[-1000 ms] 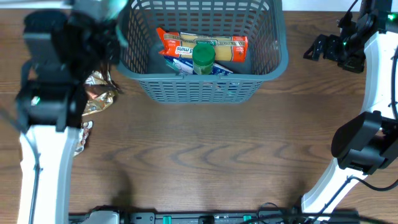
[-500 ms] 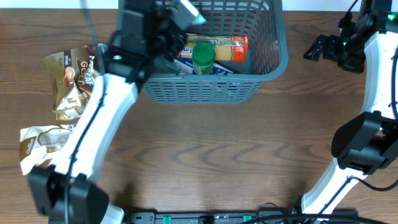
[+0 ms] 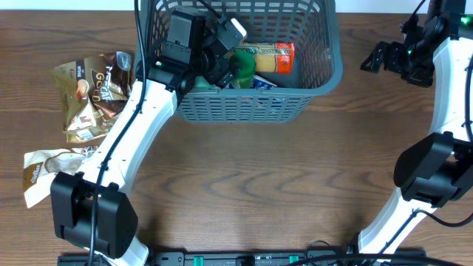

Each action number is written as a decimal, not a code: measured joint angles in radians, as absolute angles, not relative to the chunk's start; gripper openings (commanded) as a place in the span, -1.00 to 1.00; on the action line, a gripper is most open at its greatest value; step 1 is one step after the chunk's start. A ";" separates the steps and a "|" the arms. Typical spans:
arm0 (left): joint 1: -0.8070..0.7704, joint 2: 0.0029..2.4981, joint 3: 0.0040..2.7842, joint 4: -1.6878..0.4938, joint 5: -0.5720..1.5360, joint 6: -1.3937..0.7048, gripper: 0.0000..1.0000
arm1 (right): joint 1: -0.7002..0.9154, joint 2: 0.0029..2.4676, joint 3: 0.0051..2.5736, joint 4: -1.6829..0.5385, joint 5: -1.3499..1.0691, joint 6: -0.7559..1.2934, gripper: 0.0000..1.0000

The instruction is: Pack container

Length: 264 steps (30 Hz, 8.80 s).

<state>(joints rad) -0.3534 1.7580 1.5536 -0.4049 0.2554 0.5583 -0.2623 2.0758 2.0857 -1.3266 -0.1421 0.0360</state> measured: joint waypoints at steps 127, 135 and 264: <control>-0.192 1.526 1.894 -0.698 0.281 0.646 -0.89 | -0.253 2.076 2.086 -1.414 -0.142 0.009 0.98; -0.324 1.758 1.893 -0.739 0.404 0.937 -0.89 | -0.253 2.076 2.086 -1.430 -0.142 0.009 0.99; 0.636 1.919 1.480 -0.965 0.379 -0.423 -0.89 | -0.252 2.076 2.086 -1.499 -0.115 -0.056 0.98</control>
